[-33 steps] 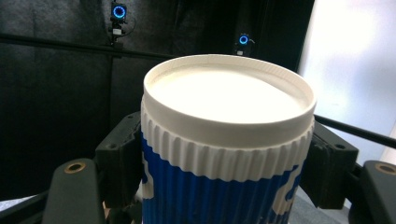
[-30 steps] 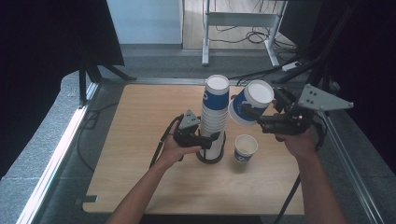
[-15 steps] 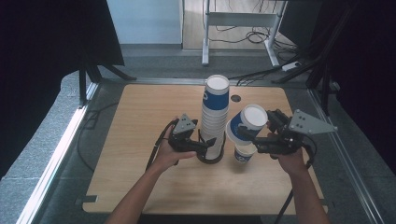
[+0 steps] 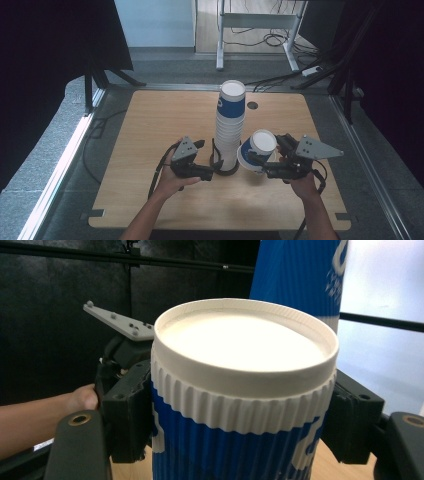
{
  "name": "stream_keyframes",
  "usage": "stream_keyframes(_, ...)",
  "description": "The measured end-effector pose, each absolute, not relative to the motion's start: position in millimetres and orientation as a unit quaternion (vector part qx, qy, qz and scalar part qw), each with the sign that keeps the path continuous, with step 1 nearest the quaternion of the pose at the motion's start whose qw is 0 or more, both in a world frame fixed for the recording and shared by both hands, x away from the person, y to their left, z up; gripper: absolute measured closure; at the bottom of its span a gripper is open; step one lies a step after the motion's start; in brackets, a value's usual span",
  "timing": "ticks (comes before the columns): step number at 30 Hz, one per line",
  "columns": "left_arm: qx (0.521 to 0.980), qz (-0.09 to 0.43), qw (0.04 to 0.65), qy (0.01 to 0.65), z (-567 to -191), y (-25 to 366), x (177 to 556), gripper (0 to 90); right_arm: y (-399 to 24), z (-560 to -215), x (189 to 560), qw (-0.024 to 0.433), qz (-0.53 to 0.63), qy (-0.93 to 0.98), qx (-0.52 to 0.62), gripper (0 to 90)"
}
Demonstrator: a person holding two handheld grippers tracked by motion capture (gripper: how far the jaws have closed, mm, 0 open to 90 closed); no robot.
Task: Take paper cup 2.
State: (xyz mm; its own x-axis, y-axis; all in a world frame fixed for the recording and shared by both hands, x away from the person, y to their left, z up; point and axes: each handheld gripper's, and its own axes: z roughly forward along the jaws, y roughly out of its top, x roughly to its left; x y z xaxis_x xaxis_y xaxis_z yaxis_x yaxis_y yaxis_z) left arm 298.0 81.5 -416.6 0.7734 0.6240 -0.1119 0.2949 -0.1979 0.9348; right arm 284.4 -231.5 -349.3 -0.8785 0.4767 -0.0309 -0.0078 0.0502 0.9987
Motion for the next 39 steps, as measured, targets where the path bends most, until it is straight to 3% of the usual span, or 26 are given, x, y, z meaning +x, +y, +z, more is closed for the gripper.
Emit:
stream_keyframes(10,0.747,0.124,0.567,0.325,-434.9,91.9,277.5,8.2,-225.0,-381.8,279.8,0.163,0.667,0.703,0.183,26.1)
stream_keyframes(21,0.764,0.147,0.545,0.312,-446.9,91.5,257.9,8.3,-213.1,-417.3,283.1,0.152,0.643,0.723,0.203,26.1)
stream_keyframes(39,0.781,0.168,0.528,0.288,-450.9,84.9,239.8,11.3,-186.4,-445.6,285.6,0.137,0.619,0.746,0.204,25.9)
